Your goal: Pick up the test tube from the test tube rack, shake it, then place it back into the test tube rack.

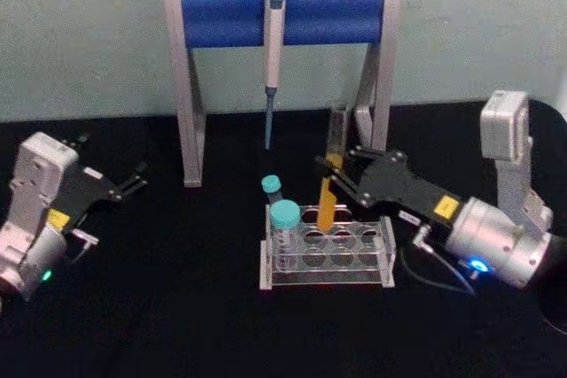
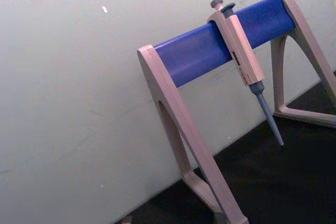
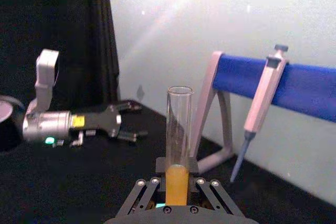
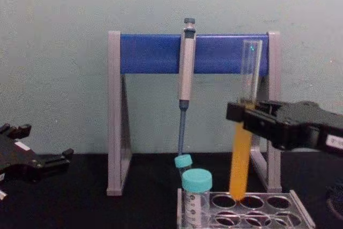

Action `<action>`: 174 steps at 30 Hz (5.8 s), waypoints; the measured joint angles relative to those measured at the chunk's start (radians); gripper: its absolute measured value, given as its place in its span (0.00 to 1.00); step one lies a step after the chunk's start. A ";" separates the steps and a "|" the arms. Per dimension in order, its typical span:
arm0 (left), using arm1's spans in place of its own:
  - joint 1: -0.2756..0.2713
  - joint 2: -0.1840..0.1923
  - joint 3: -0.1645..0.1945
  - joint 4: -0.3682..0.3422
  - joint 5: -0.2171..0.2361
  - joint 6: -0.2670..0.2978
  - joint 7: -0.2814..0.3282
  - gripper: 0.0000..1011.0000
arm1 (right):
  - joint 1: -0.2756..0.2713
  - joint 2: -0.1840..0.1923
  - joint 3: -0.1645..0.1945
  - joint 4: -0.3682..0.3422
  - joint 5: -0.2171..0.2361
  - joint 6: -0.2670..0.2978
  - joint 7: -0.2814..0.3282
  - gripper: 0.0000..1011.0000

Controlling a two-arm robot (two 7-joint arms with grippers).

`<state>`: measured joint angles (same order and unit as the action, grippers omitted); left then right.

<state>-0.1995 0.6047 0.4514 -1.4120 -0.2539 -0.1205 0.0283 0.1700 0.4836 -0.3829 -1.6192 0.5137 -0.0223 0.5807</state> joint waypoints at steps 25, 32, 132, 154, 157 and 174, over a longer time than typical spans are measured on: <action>0.000 0.000 0.000 0.000 0.000 0.000 0.000 0.99 | 0.051 -0.085 0.029 0.102 -0.055 -0.053 -0.151 0.23; 0.000 0.000 0.000 0.000 0.000 0.000 0.000 0.99 | 0.045 -0.090 0.036 0.097 -0.065 -0.048 -0.153 0.23; 0.000 0.000 0.000 0.000 0.000 0.000 0.000 0.99 | 0.012 -0.049 0.003 0.132 -0.052 -0.028 -0.098 0.23; 0.000 0.000 0.000 0.000 0.000 0.000 0.000 0.99 | 0.014 -0.065 -0.008 0.179 -0.075 -0.030 -0.096 0.23; 0.000 0.000 0.000 0.000 0.000 0.000 0.000 0.99 | 0.015 -0.067 -0.010 0.186 -0.079 -0.030 -0.097 0.23; 0.000 0.000 0.000 0.000 0.000 0.000 0.000 0.99 | 0.023 -0.080 -0.014 0.212 -0.095 -0.025 -0.099 0.23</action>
<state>-0.1996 0.6047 0.4514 -1.4120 -0.2539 -0.1205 0.0283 0.1933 0.4033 -0.3967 -1.4074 0.4191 -0.0471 0.4821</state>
